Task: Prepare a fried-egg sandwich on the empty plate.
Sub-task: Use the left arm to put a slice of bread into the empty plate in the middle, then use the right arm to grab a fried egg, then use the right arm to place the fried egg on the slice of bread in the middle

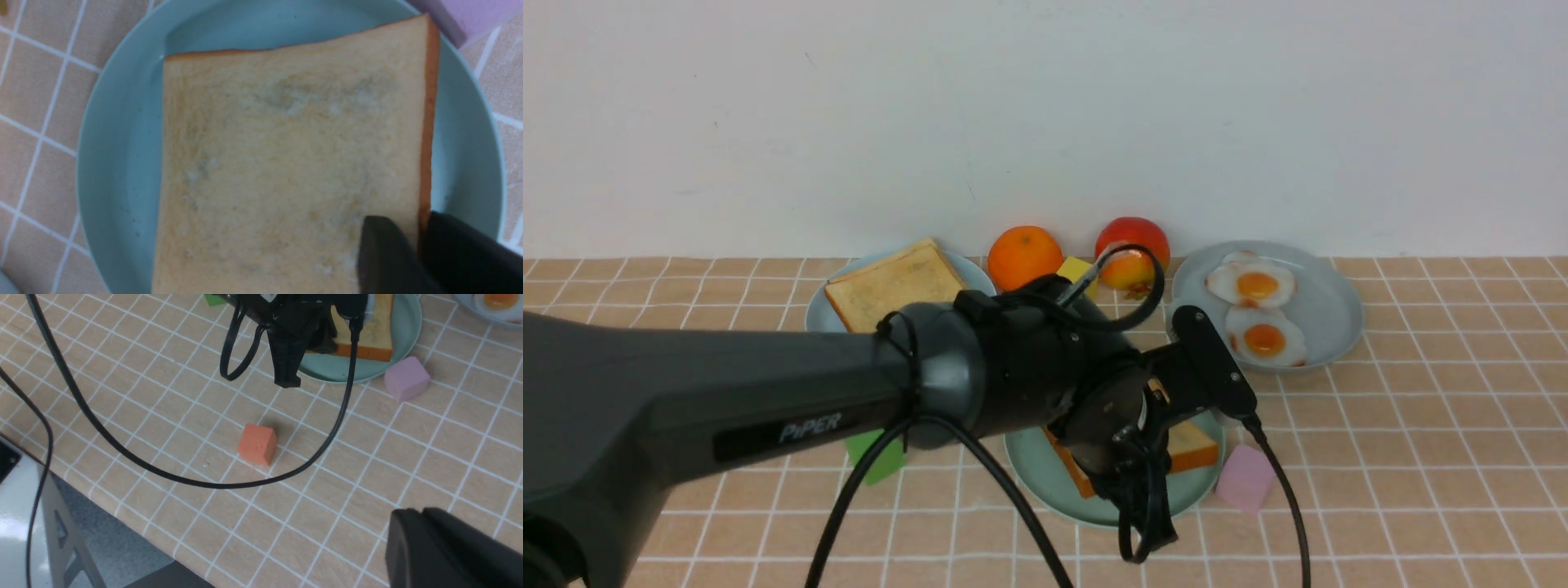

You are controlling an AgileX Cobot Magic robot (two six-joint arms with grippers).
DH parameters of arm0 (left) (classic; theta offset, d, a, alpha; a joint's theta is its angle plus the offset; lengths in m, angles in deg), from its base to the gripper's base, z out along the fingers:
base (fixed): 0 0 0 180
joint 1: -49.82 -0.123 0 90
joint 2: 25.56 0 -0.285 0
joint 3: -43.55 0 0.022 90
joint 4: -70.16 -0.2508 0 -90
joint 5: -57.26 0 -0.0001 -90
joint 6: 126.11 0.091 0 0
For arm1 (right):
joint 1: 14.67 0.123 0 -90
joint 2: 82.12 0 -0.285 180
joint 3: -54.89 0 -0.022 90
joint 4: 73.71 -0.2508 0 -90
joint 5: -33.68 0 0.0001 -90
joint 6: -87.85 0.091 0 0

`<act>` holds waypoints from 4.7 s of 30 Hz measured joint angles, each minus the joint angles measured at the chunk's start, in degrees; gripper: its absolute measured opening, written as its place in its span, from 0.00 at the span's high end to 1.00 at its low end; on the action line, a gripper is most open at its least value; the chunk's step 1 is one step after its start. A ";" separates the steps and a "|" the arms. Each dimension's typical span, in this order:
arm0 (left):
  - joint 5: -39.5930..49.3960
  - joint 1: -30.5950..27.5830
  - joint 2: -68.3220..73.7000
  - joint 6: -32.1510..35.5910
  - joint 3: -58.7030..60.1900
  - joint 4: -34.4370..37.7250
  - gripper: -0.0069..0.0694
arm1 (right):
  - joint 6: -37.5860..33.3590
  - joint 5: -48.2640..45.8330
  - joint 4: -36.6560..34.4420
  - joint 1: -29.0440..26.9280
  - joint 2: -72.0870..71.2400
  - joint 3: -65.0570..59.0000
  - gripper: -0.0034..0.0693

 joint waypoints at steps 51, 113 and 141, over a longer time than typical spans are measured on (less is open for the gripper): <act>-13.18 0.00 -66.69 -35.79 34.49 5.80 0.93 | -5.43 36.31 -22.53 -18.14 92.19 40.89 0.42; -0.07 0.00 -66.34 -35.92 34.49 -1.74 0.93 | -25.91 34.31 -42.74 2.82 68.11 12.57 0.85; 4.06 0.00 -65.23 -36.10 34.49 -1.55 0.92 | -22.67 33.60 -39.27 -1.84 72.46 12.47 0.40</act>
